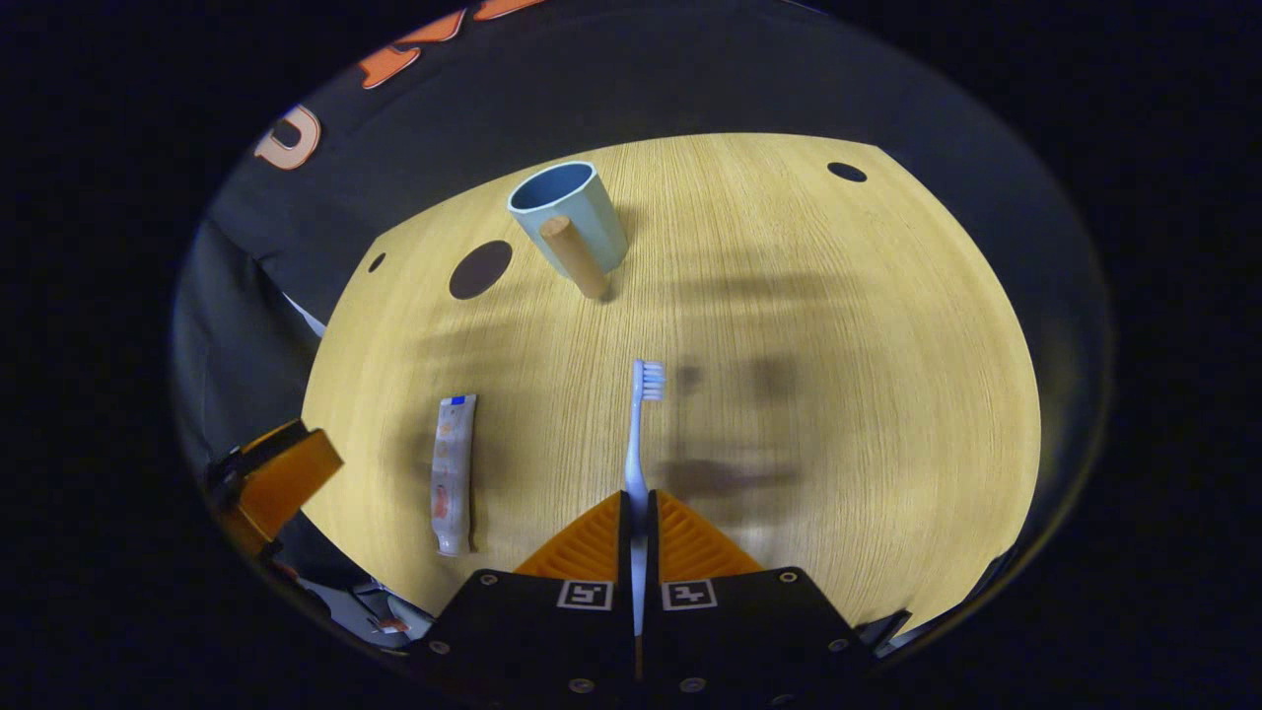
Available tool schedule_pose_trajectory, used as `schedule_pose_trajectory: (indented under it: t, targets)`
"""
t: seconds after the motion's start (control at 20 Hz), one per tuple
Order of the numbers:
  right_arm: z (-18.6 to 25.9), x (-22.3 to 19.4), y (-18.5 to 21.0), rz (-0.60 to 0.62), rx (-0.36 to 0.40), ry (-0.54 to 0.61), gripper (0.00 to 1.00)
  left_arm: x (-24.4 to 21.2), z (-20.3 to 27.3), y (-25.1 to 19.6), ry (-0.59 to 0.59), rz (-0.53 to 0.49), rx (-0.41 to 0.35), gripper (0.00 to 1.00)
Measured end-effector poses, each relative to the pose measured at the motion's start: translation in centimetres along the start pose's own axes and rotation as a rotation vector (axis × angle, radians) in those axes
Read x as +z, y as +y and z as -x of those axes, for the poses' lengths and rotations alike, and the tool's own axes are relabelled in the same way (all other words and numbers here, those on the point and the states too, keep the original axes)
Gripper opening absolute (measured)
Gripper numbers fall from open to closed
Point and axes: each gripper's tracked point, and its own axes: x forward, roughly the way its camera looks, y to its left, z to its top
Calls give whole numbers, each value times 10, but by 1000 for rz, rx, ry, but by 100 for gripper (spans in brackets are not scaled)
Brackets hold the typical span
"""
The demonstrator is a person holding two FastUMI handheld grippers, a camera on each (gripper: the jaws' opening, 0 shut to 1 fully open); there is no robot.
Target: Put the toothbrush and toothpaste on the desktop into the cup, then pick up the cup and place it on the coaster on the desktop.
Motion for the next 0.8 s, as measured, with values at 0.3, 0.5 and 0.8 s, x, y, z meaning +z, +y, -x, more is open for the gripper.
schedule_pose_trajectory:
  t: [0.3, 0.5, 0.8]
  targets:
    - [22, 4, -5, -28, -18, -84, 4, -43, -41, -15, 239, 57, -51, 92]
    - [40, 3, -9, -38, -31, -125, 4, -66, -64, -15, 380, 90, -40, 81]
    - [50, 4, -4, -41, -28, -149, 4, -96, -84, -1, 498, 99, 32, 54]
